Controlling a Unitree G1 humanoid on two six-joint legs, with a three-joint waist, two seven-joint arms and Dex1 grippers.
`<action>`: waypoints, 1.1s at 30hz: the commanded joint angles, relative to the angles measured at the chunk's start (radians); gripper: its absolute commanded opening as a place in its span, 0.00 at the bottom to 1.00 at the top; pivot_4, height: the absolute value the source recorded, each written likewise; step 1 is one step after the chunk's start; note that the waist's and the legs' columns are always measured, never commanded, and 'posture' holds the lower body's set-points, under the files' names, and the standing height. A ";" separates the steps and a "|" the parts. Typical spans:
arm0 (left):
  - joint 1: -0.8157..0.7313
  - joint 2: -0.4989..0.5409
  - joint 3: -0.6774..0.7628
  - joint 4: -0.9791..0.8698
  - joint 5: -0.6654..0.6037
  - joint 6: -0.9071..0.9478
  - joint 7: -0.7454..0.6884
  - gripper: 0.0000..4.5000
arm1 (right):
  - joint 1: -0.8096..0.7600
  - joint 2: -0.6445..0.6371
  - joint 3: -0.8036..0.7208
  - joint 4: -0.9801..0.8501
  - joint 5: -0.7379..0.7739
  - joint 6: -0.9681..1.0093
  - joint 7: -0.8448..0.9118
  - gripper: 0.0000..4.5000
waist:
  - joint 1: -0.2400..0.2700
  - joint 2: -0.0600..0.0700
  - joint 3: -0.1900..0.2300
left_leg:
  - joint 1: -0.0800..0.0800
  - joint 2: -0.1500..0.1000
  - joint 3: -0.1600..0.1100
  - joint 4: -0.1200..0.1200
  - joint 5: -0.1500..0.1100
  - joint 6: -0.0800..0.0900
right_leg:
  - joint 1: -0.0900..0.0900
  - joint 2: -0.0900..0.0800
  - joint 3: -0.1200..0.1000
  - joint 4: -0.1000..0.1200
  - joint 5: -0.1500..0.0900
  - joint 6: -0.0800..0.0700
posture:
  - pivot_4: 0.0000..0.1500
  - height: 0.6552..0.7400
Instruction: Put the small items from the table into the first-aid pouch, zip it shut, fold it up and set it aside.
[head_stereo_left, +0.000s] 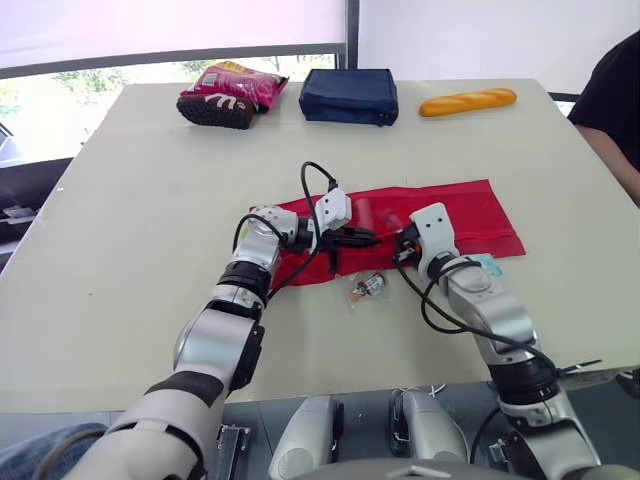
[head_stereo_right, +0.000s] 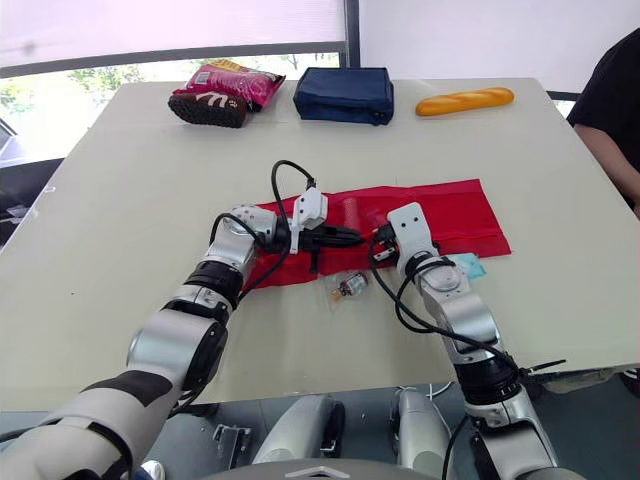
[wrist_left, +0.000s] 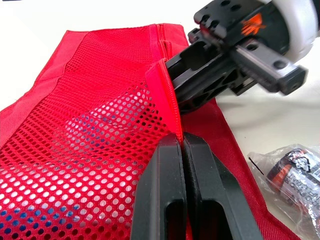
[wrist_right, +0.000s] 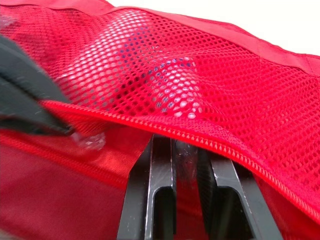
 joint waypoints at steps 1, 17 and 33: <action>0.001 -0.007 0.003 -0.035 -0.013 -0.003 -0.008 0.00 | -0.052 0.038 0.017 0.042 -0.019 -0.070 0.001 0.01 | -0.001 0.000 0.000 | 0.000 0.000 0.000 0.000 0.000 0.000 | 0.000 0.000 0.000 0.000 0.000 0.000 | 1.00 1.00; 0.011 0.003 0.006 -0.044 -0.016 0.000 0.005 0.00 | -0.029 0.079 -0.012 0.029 -0.017 -0.096 0.052 0.72 | -0.020 0.000 0.000 | -0.001 0.000 0.000 -0.001 0.000 0.000 | -0.002 0.000 0.002 0.001 0.000 0.000 | 1.00 1.00; -0.013 -0.006 0.008 -0.002 -0.013 -0.010 0.020 0.00 | 0.137 -0.109 -0.026 -0.292 0.045 0.090 0.174 0.25 | -0.020 0.000 0.000 | -0.001 0.000 0.001 0.000 0.000 0.000 | -0.002 0.000 0.001 0.001 0.000 0.000 | 1.00 1.00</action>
